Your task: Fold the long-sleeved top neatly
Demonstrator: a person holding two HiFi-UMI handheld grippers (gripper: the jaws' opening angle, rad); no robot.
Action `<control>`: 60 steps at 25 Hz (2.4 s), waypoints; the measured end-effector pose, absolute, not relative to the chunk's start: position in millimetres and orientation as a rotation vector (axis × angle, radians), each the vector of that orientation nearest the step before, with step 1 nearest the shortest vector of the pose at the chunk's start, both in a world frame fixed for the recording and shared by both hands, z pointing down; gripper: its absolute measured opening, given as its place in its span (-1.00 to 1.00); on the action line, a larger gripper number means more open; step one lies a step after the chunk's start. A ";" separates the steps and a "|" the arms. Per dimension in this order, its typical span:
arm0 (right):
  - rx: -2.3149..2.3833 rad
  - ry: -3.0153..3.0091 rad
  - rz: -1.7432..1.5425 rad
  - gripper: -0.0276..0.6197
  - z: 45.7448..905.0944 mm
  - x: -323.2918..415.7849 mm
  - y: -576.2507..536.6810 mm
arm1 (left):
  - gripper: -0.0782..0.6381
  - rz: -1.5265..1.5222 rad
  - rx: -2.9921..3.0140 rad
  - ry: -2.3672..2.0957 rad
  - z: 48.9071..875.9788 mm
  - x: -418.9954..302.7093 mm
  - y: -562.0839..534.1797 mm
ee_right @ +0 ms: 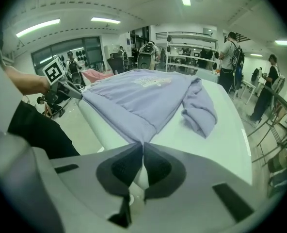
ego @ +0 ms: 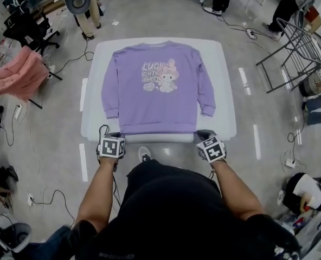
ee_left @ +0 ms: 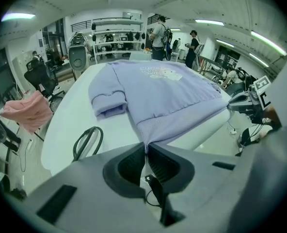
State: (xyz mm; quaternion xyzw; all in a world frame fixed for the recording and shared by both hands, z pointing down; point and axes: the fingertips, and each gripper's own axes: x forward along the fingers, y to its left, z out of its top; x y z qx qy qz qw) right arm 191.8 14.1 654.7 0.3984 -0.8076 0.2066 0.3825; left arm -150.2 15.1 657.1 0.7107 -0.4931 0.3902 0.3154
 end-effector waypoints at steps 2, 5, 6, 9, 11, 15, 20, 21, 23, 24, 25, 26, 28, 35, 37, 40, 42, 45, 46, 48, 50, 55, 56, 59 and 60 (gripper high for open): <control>1.043 -2.075 0.542 -0.88 658.3 194.1 13.8 | -0.71 1.046 1.882 -1.300 659.7 -148.7 14.1; 1.057 -2.092 0.539 -0.88 658.8 195.5 14.7 | -0.71 1.050 1.891 -1.299 659.6 -147.5 15.3; 1.054 -2.096 0.537 -0.88 659.2 194.5 15.5 | -0.71 1.038 1.888 -1.303 659.5 -148.8 16.7; 1.053 -2.092 0.510 -0.88 659.3 192.7 14.6 | -0.71 1.003 1.877 -1.319 660.7 -151.5 16.0; 1.060 -2.086 0.494 -0.88 659.7 191.1 13.2 | -0.71 1.020 1.883 -1.316 662.6 -152.3 14.3; 1.041 -2.088 0.530 -0.88 661.8 192.2 15.0 | -0.71 1.014 1.887 -1.294 663.3 -151.6 17.5; 1.006 -2.114 0.645 -0.63 656.3 193.4 18.6 | -0.65 1.001 1.925 -1.258 661.0 -138.3 25.4; 1.009 -2.115 0.652 -0.55 651.5 196.0 20.0 | -0.64 1.003 1.930 -1.244 659.6 -135.0 30.4; 1.034 -2.109 0.650 -0.57 640.2 203.5 19.6 | -0.64 1.016 1.931 -1.232 654.5 -135.0 39.3; 1.062 -2.110 0.646 -0.58 634.2 208.5 16.4 | -0.64 1.025 1.925 -1.238 651.2 -139.2 42.1; 1.104 -2.113 0.645 -0.61 628.6 215.1 10.8 | -0.64 1.027 1.919 -1.254 647.4 -145.3 43.5; 1.158 -2.113 0.650 -0.66 623.8 224.1 3.4 | -0.64 1.015 1.913 -1.276 643.2 -151.6 43.3; 1.286 -2.094 0.689 -0.71 618.9 248.8 -13.4 | -0.64 0.940 1.904 -1.323 634.2 -160.7 39.7; 1.568 -2.018 0.955 -0.71 620.2 297.6 -51.2 | -0.64 0.662 1.848 -1.411 608.0 -171.6 18.8; 1.577 -2.001 1.030 -0.64 626.2 292.7 -58.3 | -0.64 0.672 1.852 -1.416 605.7 -173.0 16.2; 1.602 -1.944 1.128 -0.61 638.8 289.1 -67.2 | -0.64 0.720 1.868 -1.420 604.3 -174.0 12.4; 1.618 -1.885 1.196 -0.61 648.9 289.6 -70.1 | -0.64 0.728 1.873 -1.423 602.4 -175.8 7.4; 1.624 -1.818 1.207 -0.74 657.9 293.1 -72.2 | -0.64 0.723 1.879 -1.431 597.5 -180.5 -2.4; 1.635 -1.808 1.189 -0.80 657.1 297.0 -73.0 | -0.64 0.726 1.880 -1.431 596.0 -182.0 -4.8; 1.685 -1.797 1.139 -0.83 650.0 310.7 -77.4 | -0.64 0.733 1.883 -1.434 593.5 -184.6 -9.8; 1.744 -1.794 1.076 -0.84 637.5 329.5 -86.6 | -0.64 0.738 1.885 -1.438 591.7 -187.0 -15.4; 1.920 -1.820 0.905 -0.84 577.5 385.2 -134.6 | -0.64 0.725 1.904 -1.440 586.2 -189.6 -35.4; 1.961 -1.833 0.866 -0.84 558.9 397.0 -147.4 | -0.64 0.728 1.907 -1.439 584.8 -189.5 -38.7; 2.061 -1.865 0.732 -0.85 495.0 429.5 -189.7 | -0.64 0.736 1.916 -1.438 579.8 -189.3 -46.8; 2.086 -1.872 0.689 -0.85 473.1 438.6 -204.1 | -0.64 0.738 1.919 -1.437 578.4 -188.9 -49.1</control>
